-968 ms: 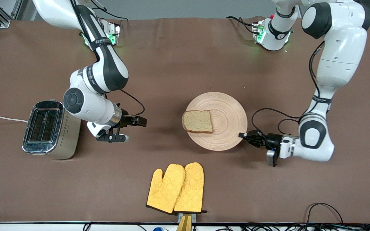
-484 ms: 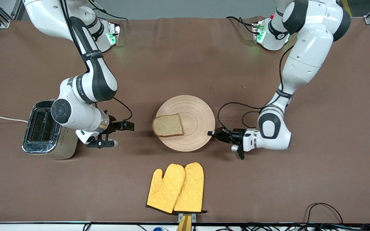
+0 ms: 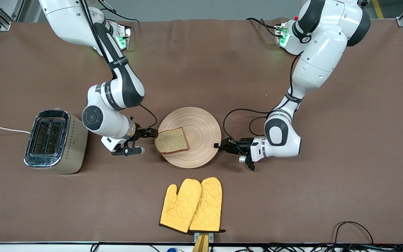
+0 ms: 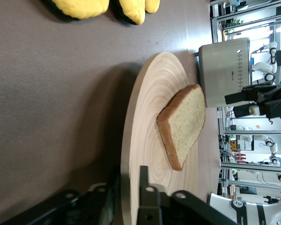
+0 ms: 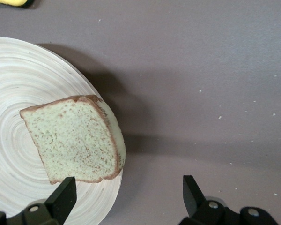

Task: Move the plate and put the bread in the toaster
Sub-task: 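Grasp the bread slice with the right gripper while the left gripper withdraws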

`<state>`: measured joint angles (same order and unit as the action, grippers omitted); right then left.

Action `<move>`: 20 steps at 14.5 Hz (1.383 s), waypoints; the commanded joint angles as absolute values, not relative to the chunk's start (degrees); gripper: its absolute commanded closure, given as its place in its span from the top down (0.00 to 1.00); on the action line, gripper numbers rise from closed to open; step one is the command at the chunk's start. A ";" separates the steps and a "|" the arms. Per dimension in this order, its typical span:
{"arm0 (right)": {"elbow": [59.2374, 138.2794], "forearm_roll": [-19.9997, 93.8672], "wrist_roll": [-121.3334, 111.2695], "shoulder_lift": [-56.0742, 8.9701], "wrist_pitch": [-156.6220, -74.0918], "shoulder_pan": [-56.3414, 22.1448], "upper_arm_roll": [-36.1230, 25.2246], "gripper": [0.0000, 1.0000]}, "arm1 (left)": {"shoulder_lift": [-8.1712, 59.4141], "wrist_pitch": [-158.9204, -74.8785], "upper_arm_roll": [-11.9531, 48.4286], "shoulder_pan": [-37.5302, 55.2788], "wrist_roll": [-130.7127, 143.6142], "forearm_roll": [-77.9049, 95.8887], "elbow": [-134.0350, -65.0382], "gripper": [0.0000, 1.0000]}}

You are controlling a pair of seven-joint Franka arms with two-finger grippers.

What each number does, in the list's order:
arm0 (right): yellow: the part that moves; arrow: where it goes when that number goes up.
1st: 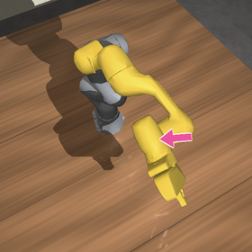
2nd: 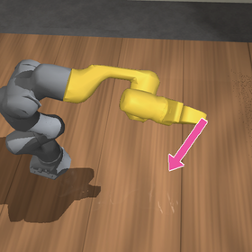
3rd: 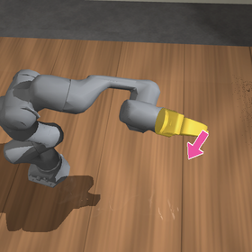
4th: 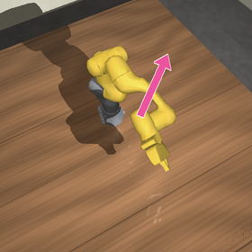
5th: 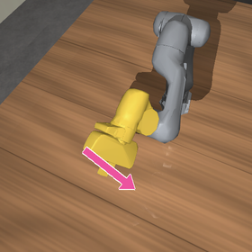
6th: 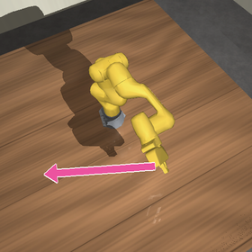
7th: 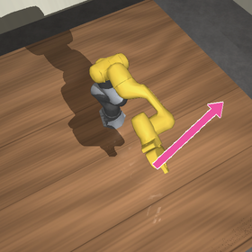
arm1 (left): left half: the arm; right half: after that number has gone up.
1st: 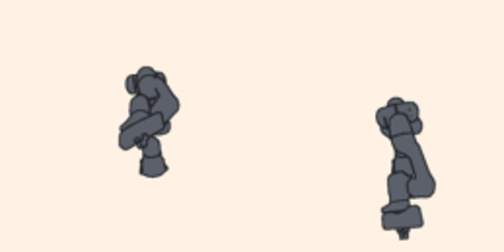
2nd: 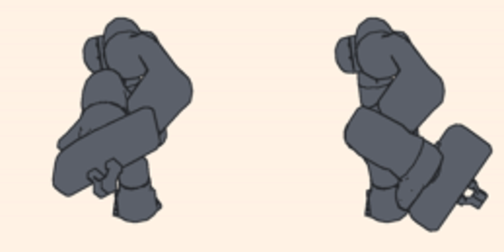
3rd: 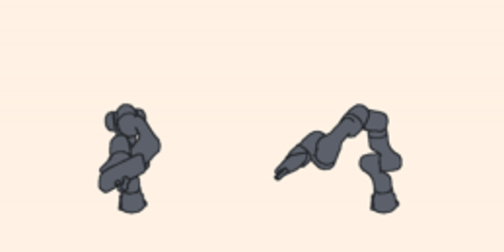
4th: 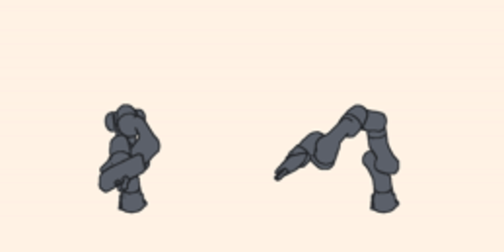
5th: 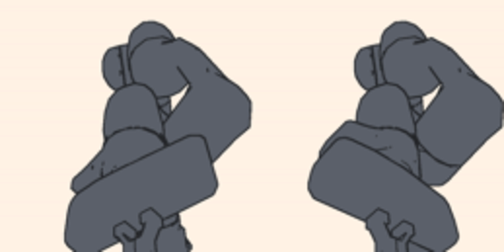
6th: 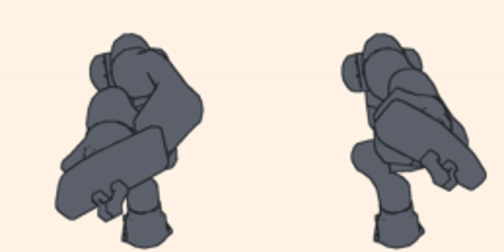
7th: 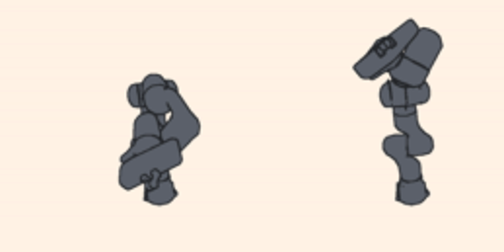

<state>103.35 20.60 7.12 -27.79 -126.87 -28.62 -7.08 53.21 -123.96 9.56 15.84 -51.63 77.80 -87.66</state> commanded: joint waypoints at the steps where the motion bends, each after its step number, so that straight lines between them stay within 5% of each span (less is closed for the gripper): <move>1: 103.19 20.74 7.12 -29.08 -128.84 -28.56 -6.94 1.00 | 52.21 -125.32 9.58 14.42 -48.36 80.15 -88.06 1.00; 7: 99.76 21.01 7.47 -34.27 -132.80 -29.18 -6.77 0.87 | 43.61 -125.51 0.46 10.72 -39.75 76.93 -88.16 1.00; 12: 99.49 25.14 7.47 -34.63 -132.37 -29.53 -6.77 0.62 | 32.89 -124.20 -4.66 9.15 -15.86 48.83 -87.10 1.00; 16: 99.49 25.05 7.29 -34.54 -132.19 -29.62 -6.77 0.36 | 27.00 -111.04 -5.27 7.65 -2.67 29.59 -80.61 1.00; 20: 99.58 25.05 7.47 -34.54 -132.19 -29.79 -6.77 0.26 | 17.87 -101.53 -4.57 8.17 1.85 9.79 -78.92 1.00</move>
<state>99.70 24.58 7.16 -34.51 -132.58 -29.86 -6.87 22.70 -104.57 -4.64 7.59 0.58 16.38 -78.32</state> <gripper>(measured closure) 0.692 0.000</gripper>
